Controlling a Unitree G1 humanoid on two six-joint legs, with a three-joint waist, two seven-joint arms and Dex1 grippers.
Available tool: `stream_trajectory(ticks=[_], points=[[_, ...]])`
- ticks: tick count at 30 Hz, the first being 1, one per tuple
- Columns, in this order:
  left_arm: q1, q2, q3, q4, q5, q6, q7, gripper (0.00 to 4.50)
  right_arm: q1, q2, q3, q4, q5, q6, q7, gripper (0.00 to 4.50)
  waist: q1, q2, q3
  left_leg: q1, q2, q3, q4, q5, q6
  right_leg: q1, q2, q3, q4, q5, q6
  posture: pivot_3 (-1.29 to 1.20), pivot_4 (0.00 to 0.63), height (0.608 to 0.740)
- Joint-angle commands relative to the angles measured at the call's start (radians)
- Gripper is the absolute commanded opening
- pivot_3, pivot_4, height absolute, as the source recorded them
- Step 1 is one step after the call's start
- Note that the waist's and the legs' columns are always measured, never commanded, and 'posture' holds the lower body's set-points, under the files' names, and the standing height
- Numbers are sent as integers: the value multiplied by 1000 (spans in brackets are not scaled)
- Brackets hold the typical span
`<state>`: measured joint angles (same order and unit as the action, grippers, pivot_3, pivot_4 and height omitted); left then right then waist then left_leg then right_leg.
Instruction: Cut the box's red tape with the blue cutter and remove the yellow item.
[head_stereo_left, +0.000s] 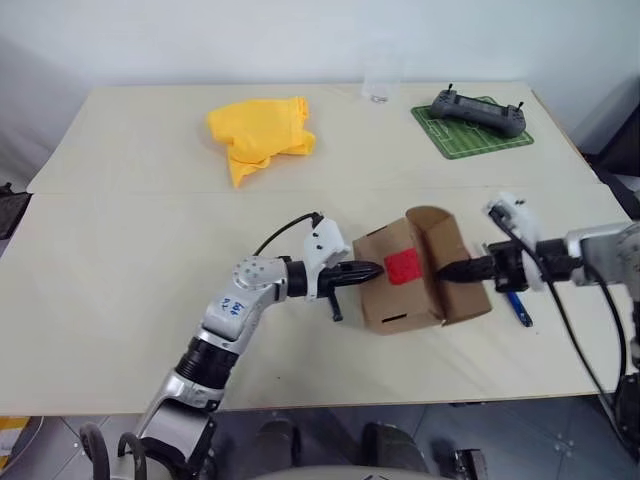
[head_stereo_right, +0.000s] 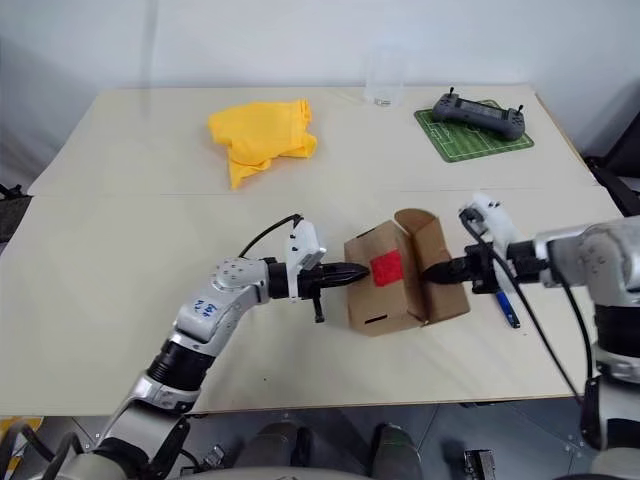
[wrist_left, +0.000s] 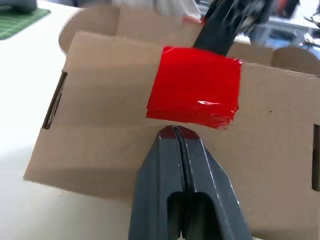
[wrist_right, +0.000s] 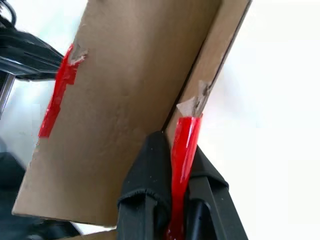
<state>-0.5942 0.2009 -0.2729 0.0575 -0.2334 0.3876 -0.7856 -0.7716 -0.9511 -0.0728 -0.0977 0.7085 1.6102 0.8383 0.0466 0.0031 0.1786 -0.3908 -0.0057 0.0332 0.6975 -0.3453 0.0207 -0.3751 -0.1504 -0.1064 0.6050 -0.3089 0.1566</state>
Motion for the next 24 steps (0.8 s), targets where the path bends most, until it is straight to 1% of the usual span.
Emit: stream_trajectory(ticks=[1, 3, 7, 10, 14, 20, 24], points=[[6, -34, -50, 44, 48, -12, 32, 0, -77, -64, 11, -75, 103, 4, -25, 36, 0, 0, 0, 0, 0, 0, 0, 0, 0, 0, 0, 0, 0, 0, 0, 0, 150, 740], [12, -46, -58, 45, 58, -19, 40, 0, -96, -112, 48, -106, 120, 4, -37, 36, 3, 0, 0, 0, 0, 1, 0, 0, 0, 0, 0, 0, 0, 0, 0, 0, 150, 740], [39, -88, -63, 44, 57, -30, 64, 0, -180, -169, 122, -102, 223, 4, -84, 36, 5, 0, 0, 0, 0, 0, -1, 0, 0, -1, 0, 0, -1, 0, 0, 0, 150, 740], [44, -112, -63, 52, 62, -32, 78, 0, -181, -190, 149, -105, 260, 4, -129, 36, 7, -1, 1, -1, 1, 0, -1, 0, 1, -1, 0, -1, -2, 0, 0, 0, 150, 740], [44, -108, -52, 61, 66, -35, 79, 0, -151, -195, 171, -116, 295, 4, -208, 36, 4, -1, 1, -2, 1, 0, -1, 0, 0, -1, 0, -1, -2, 0, 0, 0, 150, 740], [37, -89, -34, 61, 67, -23, 77, 0, -116, -170, 143, -116, 344, 4, -301, 36, 4, -1, 1, -2, 1, 0, -1, 0, 1, -1, 0, -2, -2, 0, 0, 0, 150, 740], [25, -78, -27, 67, 68, 1, 77, 0, -143, -82, 156, -76, 309, 4, -407, 36, 1, -1, 1, -1, 1, 1, -1, 0, 0, 0, 0, -2, -2, 0, 0, 0, 150, 740]])
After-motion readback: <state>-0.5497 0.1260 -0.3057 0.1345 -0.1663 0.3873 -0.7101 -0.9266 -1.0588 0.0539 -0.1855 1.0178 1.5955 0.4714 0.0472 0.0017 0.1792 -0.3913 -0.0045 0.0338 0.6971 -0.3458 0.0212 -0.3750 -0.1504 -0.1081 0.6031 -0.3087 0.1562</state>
